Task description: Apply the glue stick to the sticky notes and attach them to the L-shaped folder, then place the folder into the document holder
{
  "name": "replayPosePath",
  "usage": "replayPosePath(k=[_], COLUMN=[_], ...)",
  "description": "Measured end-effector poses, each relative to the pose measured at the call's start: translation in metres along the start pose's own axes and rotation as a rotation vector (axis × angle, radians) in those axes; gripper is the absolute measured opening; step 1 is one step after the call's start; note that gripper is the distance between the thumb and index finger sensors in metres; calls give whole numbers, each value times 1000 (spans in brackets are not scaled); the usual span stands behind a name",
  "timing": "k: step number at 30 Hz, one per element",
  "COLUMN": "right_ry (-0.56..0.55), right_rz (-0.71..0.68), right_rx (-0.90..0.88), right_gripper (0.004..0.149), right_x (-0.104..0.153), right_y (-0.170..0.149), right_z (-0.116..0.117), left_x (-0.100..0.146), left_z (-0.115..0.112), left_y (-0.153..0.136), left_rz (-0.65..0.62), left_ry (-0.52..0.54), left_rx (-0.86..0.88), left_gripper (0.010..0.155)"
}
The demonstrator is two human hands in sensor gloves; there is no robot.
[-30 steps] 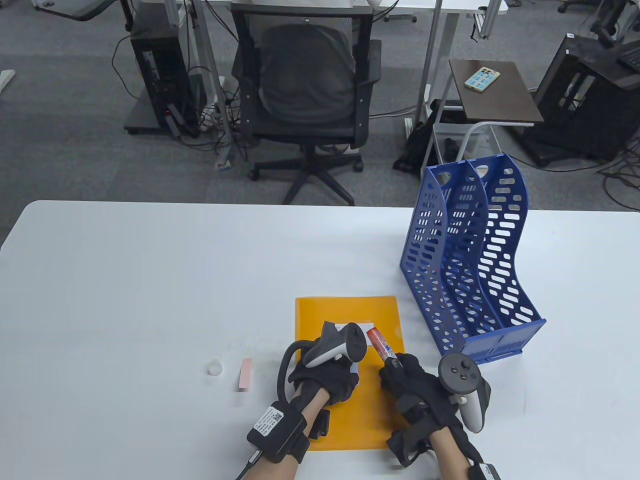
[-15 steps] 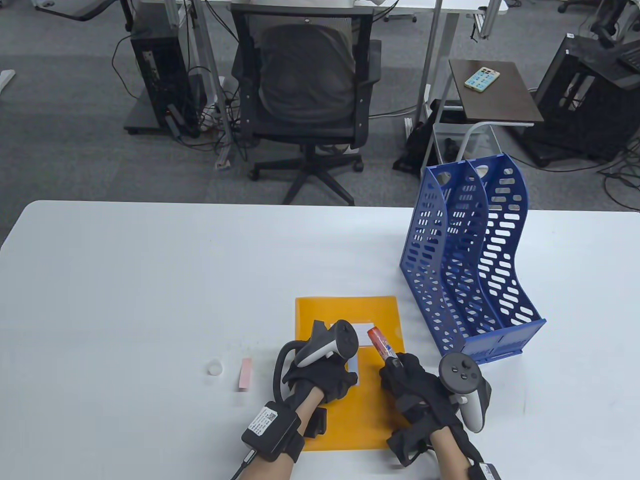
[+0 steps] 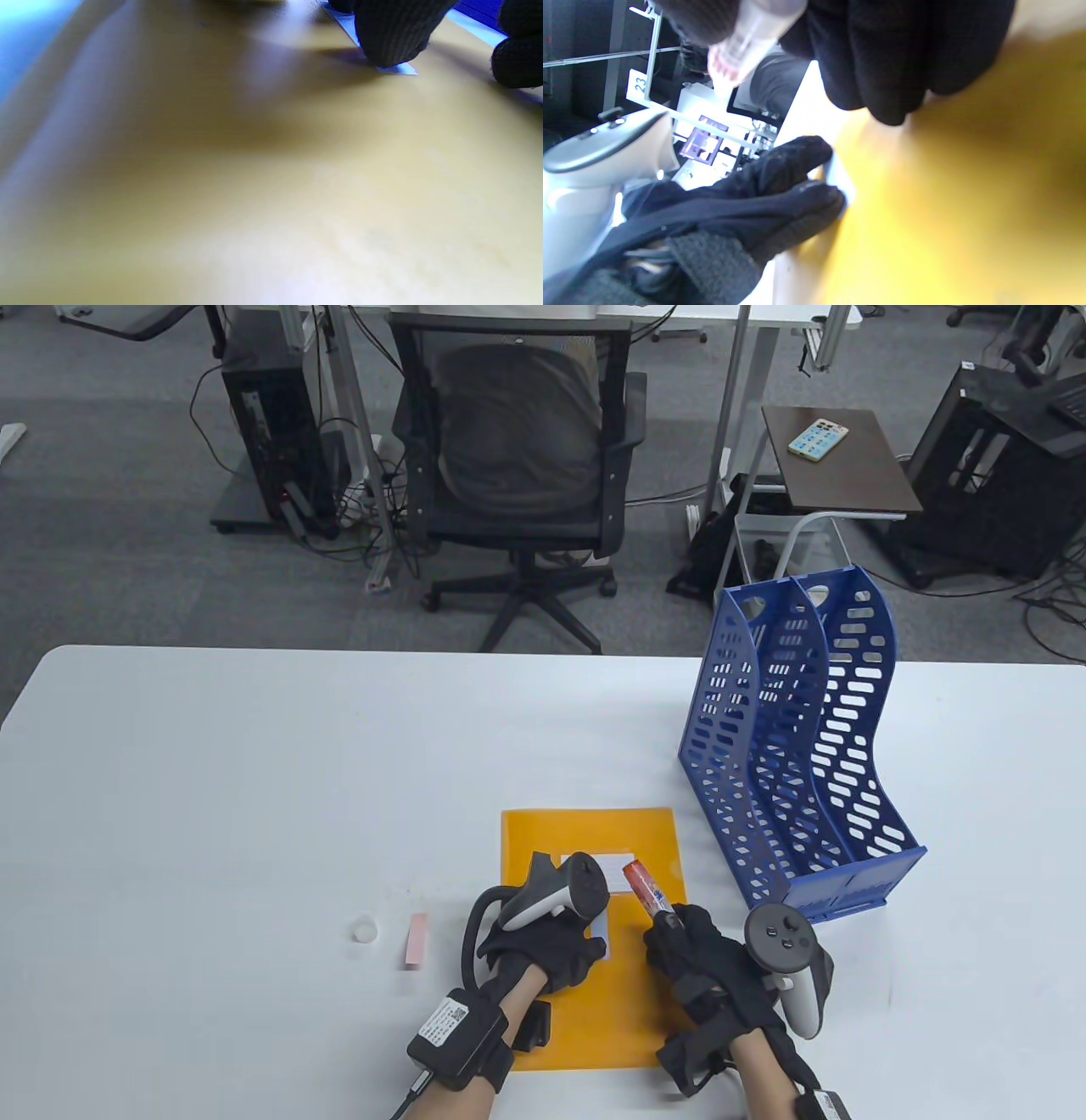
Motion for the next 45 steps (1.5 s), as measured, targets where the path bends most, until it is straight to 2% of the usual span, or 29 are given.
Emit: replayPosePath(k=[3, 6, 10, 16, 23, 26, 30, 34, 40, 45], right_ry=[3, 15, -8, -48, -49, -39, -37, -46, -56, -47], right_rz=[2, 15, 3, -104, -237, -275, -307, -320, -329, -322], right_rx=[-4, -35, -81, -96, -38, -15, -1, -13, -21, -20], right_gripper=[63, 63, 62, 60, 59, 58, 58, 58, 58, 59], right_x=[0, -1, -1, 4, 16, 19, 23, 24, 25, 25], right_y=[0, -2, -2, 16, 41, 47, 52, 53, 53, 52], right_z=[0, -1, -5, -7, 0, 5, 9, 10, 9, 9], left_x=[2, 10, 31, 84, 129, 135, 137, 123, 107, 105], left_z=[0, 4, 14, 39, 42, 34, 18, -1, -9, -5], left_y=[1, 0, -8, -46, -100, -117, -132, -144, -152, -151], left_rz=[-13, -43, -91, -95, 31, 84, 156, 278, 294, 300], left_ry=[31, 125, 173, 349, 459, 437, 419, 258, 291, 365], left_rx=[-11, -13, 46, 51, -67, -109, -197, -296, -277, -234], left_gripper=[72, 77, 78, 71, 58, 62, 82, 93, 84, 68])
Point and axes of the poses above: the tracker on the back of each hand, its own y axis roughly to the thumb side, its own x axis roughly from the fingertips to the wrist, z = x × y, the point moved 4 cm from there along -x, roughly from the wrist to the fingertips, and after that the axes turned 7 degrees about -y, right-handed, at the moved point
